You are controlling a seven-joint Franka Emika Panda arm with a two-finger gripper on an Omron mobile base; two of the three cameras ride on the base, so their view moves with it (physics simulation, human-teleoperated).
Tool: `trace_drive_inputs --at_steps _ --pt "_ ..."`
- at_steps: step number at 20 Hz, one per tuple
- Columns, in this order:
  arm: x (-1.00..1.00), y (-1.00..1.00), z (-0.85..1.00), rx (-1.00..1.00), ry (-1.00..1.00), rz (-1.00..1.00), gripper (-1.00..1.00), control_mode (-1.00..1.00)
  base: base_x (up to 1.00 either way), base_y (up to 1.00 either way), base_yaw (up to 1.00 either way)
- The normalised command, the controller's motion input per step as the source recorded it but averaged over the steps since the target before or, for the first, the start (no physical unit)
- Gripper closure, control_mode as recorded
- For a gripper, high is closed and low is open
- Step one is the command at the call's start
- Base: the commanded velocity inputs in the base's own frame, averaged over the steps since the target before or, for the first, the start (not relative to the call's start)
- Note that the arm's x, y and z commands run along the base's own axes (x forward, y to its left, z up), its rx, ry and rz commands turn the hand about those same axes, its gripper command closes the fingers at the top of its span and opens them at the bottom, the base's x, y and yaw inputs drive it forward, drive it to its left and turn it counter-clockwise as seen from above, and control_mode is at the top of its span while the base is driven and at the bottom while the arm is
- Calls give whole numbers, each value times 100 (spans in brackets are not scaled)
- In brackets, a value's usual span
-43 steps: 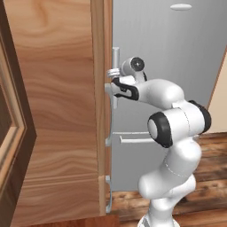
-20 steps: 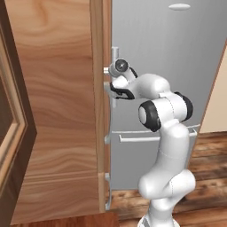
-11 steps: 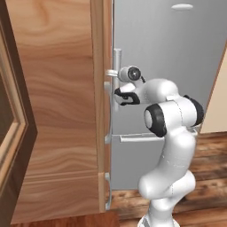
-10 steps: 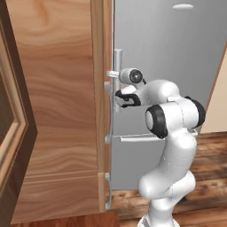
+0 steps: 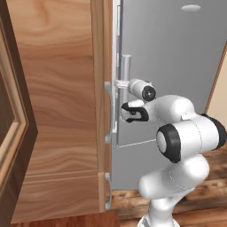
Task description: Gather the avocado and tomato from the fridge and place them on a tray on the dining counter. Then gather the fish and chicken drumstick from the fridge and place them on the other tray.
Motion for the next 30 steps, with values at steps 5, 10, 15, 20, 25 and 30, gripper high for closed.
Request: trace_drive_inputs --at_steps 5,10,15,20,25,30 --pt "-51 -100 0 -9 50 0 100 -100 0 0 0" --pt "-50 -100 0 -1 55 0 100 -100 0 0 0" --pt "-67 -100 -22 1 44 -1 100 -100 0 0 0" --pt "-99 -100 -86 8 1 -1 100 -100 0 0 0" --pt "-88 -100 -56 1 -18 0 100 -100 0 0 0" --pt "-91 -100 17 3 -15 0 100 -100 0 0 0"
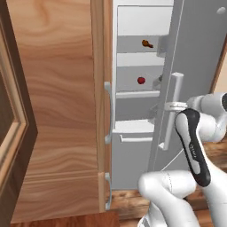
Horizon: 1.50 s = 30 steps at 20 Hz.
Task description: Gather the avocado and tomato from the fridge and place them on a tray on the dining counter. Then gather the fish and chicken drumstick from the fridge and place them on the other tray.
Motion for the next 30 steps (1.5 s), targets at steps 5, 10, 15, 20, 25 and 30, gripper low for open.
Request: trace_drive_inputs --at_steps 5,10,15,20,25,30 --pt "-90 -100 83 19 -17 -4 100 -100 0 0 0" --pt "-87 -100 63 5 -13 -14 100 -100 0 0 0" --pt "-30 -83 1 -1 -10 -46 100 -100 0 0 0" --pt "-46 7 -7 0 -46 -62 100 -100 0 0 0" --pt "-37 81 -13 0 -59 -70 100 -100 0 0 0" --pt "-1 63 43 -2 -14 -12 100 -100 0 0 0"
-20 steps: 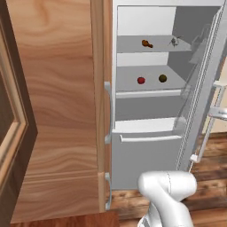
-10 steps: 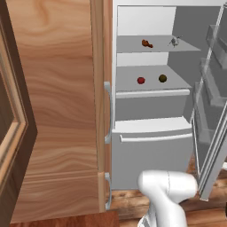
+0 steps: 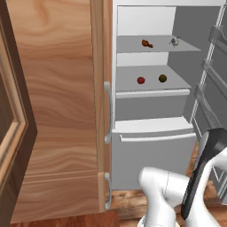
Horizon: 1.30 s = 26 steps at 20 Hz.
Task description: Gather the avocado and tomato from the fridge and place them on a tray on the dining counter. Then gather the fish and chicken drumstick from the fridge and place them on the other tray.
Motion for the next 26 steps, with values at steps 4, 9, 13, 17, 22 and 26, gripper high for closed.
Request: trace_drive_inputs --at_steps 4,9,13,17,22,26 --pt "56 0 1 0 30 4 100 -100 0 0 0" --pt "6 11 4 0 28 46 100 -100 0 0 0" --pt "1 42 0 4 26 72 100 -100 0 0 0" --pt "0 91 5 -2 22 56 100 -100 0 0 0" --pt "0 100 11 -19 16 14 100 -100 0 0 0" --pt "0 61 -1 -12 5 1 100 -100 0 0 0"
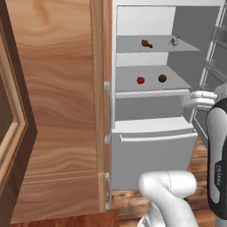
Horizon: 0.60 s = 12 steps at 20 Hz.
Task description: Gather the avocado and tomato from the fridge and place them on a tray on the dining counter. Then gather the fish and chicken drumstick from the fridge and place them on the other tray.
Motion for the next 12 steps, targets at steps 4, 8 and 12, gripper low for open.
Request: trace_drive_inputs --at_steps 4,8,12 --pt "2 12 -31 -5 6 12 -100 -100 0 0 0" --pt "1 -10 -4 -1 2 13 -100 -100 0 0 0" --pt "3 0 0 -8 10 2 -100 -100 0 0 0"
